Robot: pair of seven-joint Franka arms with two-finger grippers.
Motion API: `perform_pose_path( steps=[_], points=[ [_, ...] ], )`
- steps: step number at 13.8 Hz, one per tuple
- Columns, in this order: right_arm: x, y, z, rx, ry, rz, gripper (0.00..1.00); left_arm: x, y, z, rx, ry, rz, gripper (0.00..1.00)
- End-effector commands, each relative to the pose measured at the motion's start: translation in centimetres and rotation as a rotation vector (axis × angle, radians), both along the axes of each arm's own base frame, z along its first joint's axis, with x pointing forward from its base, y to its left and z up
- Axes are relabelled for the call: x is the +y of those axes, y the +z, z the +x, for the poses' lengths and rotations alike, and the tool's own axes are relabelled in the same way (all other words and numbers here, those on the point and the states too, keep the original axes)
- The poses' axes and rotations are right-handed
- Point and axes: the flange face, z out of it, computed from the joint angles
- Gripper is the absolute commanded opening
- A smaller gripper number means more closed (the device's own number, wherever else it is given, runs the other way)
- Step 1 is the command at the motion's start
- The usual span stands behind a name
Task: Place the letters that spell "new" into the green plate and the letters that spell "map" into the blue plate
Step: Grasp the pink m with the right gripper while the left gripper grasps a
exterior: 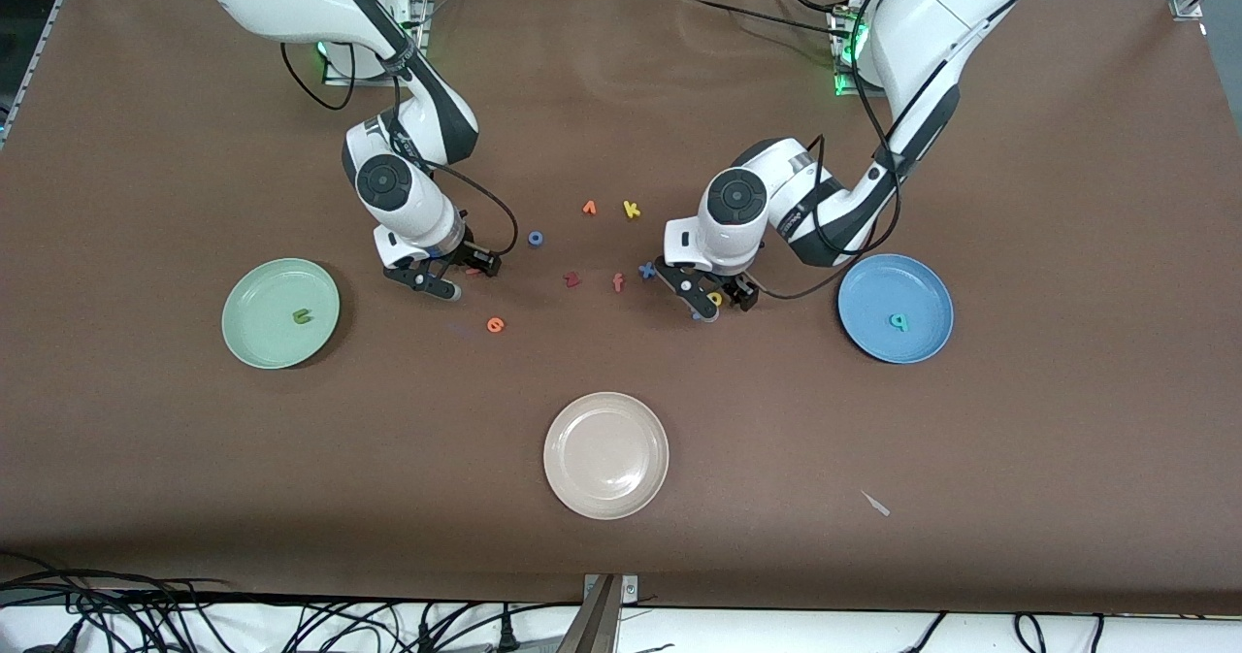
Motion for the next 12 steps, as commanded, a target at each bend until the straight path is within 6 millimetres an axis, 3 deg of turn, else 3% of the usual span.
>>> perform_pose_path(
  steps=[1,6,8,9,11,12],
  points=[
    [0.3,-0.3,0.3,0.000,0.011,-0.008,0.53,0.6,-0.5,1.1,-0.023,-0.090,0.005,1.00],
    [0.3,-0.7,0.1,0.008,0.013,-0.010,0.13,1.0,-1.6,1.6,-0.038,-0.078,-0.034,0.99],
    [0.4,-0.2,0.5,0.000,0.020,-0.008,0.00,0.9,-1.9,1.5,-0.034,-0.078,-0.035,0.89],
    [0.6,1.2,1.2,-0.012,0.025,-0.007,0.00,0.9,-1.9,1.5,-0.035,-0.079,-0.036,0.81],
    [-0.1,5.3,3.8,0.054,0.071,-0.058,0.00,0.6,-2.4,1.4,-0.036,-0.080,-0.050,0.78],
    [-2.3,7.3,5.2,0.099,0.101,-0.094,0.00,0.5,-2.5,1.4,-0.040,-0.076,-0.056,0.78]
  ],
)
